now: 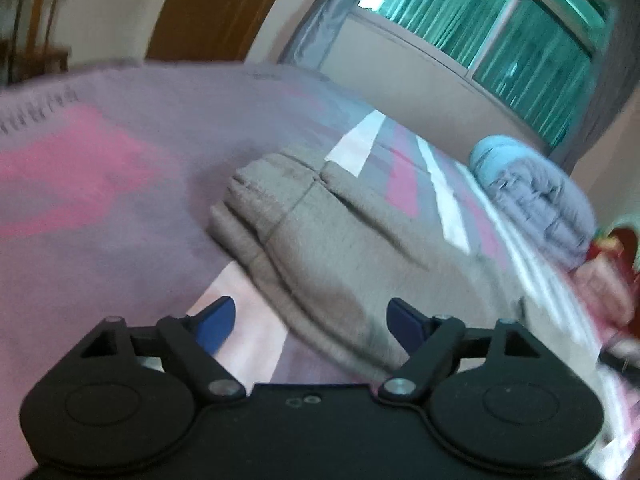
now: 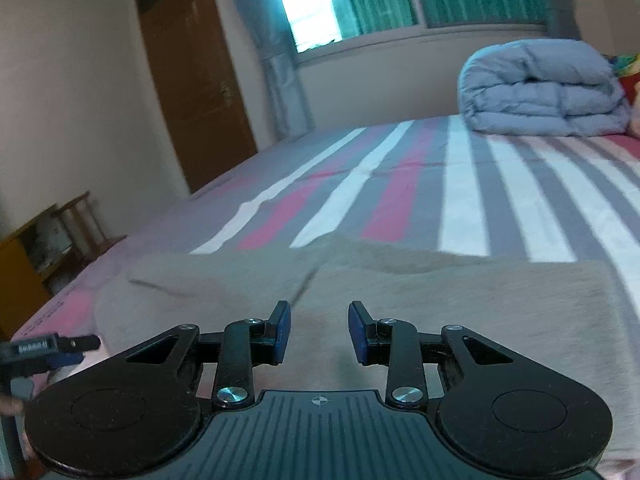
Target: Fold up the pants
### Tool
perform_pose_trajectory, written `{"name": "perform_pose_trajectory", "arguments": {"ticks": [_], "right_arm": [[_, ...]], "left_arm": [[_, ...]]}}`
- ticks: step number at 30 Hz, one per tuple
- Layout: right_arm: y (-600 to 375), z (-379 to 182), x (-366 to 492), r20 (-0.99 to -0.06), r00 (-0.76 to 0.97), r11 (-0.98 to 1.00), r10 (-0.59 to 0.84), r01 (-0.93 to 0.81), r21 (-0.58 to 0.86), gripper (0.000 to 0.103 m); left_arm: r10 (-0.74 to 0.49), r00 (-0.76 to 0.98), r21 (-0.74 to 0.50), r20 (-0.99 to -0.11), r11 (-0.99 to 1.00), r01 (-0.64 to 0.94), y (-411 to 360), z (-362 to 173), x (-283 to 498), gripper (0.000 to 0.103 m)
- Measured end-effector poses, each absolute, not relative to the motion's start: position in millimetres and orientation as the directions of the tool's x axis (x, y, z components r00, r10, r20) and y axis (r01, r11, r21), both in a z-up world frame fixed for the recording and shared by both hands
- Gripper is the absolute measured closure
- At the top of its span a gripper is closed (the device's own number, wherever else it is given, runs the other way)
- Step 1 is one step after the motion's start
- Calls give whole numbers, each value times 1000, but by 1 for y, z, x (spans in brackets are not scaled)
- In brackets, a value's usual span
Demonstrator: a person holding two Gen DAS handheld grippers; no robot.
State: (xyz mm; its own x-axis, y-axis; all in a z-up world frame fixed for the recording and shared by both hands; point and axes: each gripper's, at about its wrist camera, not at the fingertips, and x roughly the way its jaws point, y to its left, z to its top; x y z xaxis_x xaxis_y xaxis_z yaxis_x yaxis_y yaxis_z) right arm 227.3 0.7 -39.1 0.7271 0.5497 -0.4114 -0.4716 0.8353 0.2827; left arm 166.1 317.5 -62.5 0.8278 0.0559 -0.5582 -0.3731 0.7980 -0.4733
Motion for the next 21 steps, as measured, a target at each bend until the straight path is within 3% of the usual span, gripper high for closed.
{"name": "perform_pose_trajectory", "arguments": {"ticks": [5,8,9,10,11,13,14,18,19,21], "right_arm": [[-36,-36,231,-418,755,861,505,-411,299,71],[-64,-34,233,-418,782,882,462,-359,304,71],[-73,-33,233,-420,791,891,445,-341,301,71],[-81,-33,234,-425,796,897,430,-325,299,71],[-90,-33,235,-430,801,903,417,-309,298,71],[-108,-33,237,-440,810,912,389,-270,308,71],[-118,-33,239,-445,812,913,378,-248,323,71],[-154,-41,243,-452,830,918,327,-165,360,71],[-158,-50,248,-485,813,923,323,-159,349,71],[-157,-77,268,-638,701,937,320,-133,323,70]], "left_arm": [[-50,844,-610,-534,714,-343,351,-88,199,30],[-79,865,-640,-496,706,-303,358,-97,216,19],[-76,869,-643,-488,705,-300,359,-98,221,20],[-66,872,-637,-486,709,-301,359,-99,224,25],[-24,872,-626,-489,706,-331,358,-100,221,78],[8,910,-687,-414,653,-318,360,-105,202,81],[45,922,-652,-384,694,-306,351,-103,194,82],[37,904,-663,-426,666,-340,348,-115,195,80],[26,898,-659,-440,669,-342,350,-113,197,79],[16,886,-633,-463,694,-343,349,-108,201,78]]}}
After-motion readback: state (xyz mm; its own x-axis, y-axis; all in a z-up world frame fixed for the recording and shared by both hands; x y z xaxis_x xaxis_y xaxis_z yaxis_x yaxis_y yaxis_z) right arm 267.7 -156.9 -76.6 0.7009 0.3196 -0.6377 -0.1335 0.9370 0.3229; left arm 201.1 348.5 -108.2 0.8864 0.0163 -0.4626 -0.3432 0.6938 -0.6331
